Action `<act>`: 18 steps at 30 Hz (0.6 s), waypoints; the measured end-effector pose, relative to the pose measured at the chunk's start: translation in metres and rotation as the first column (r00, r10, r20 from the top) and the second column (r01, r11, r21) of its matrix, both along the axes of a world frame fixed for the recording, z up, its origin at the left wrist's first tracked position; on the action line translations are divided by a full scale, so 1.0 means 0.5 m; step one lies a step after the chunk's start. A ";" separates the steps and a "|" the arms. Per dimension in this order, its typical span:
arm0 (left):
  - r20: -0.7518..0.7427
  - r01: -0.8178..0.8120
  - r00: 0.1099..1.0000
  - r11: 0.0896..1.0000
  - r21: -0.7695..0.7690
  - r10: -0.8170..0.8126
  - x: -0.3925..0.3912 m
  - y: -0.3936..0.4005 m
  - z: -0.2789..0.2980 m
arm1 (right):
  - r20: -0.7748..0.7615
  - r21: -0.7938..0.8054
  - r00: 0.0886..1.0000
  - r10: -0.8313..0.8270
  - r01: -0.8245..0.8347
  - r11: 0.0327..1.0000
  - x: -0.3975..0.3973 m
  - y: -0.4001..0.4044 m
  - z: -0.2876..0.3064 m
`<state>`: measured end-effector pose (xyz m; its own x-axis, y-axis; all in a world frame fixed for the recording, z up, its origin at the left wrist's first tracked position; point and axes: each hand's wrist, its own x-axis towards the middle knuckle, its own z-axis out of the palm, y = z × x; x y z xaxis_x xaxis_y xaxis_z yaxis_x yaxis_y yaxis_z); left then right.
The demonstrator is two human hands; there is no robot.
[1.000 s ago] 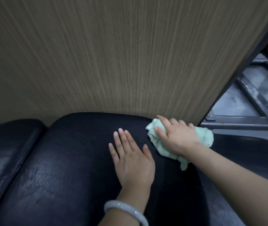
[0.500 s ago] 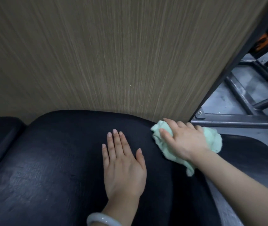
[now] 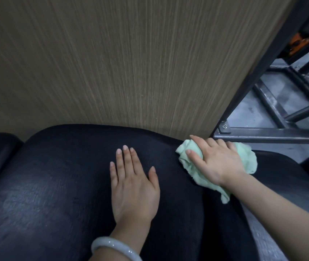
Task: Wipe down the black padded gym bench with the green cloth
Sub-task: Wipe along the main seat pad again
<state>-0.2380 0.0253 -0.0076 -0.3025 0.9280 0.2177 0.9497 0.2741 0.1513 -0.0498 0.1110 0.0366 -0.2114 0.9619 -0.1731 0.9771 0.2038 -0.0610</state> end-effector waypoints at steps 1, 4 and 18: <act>-0.001 -0.001 1.000 1.000 -0.006 0.001 0.001 0.001 0.001 | 0.005 -0.007 1.000 -0.014 0.015 1.000 -0.008 0.001 0.001; 0.004 0.001 1.000 1.000 -0.017 -0.001 0.002 0.000 0.003 | -0.007 -0.023 0.998 -0.065 0.065 0.998 -0.048 0.004 0.001; 0.067 0.030 0.997 0.999 -0.023 -0.028 -0.001 -0.002 0.008 | -0.053 -0.068 0.995 0.080 -0.083 0.994 0.005 0.013 0.011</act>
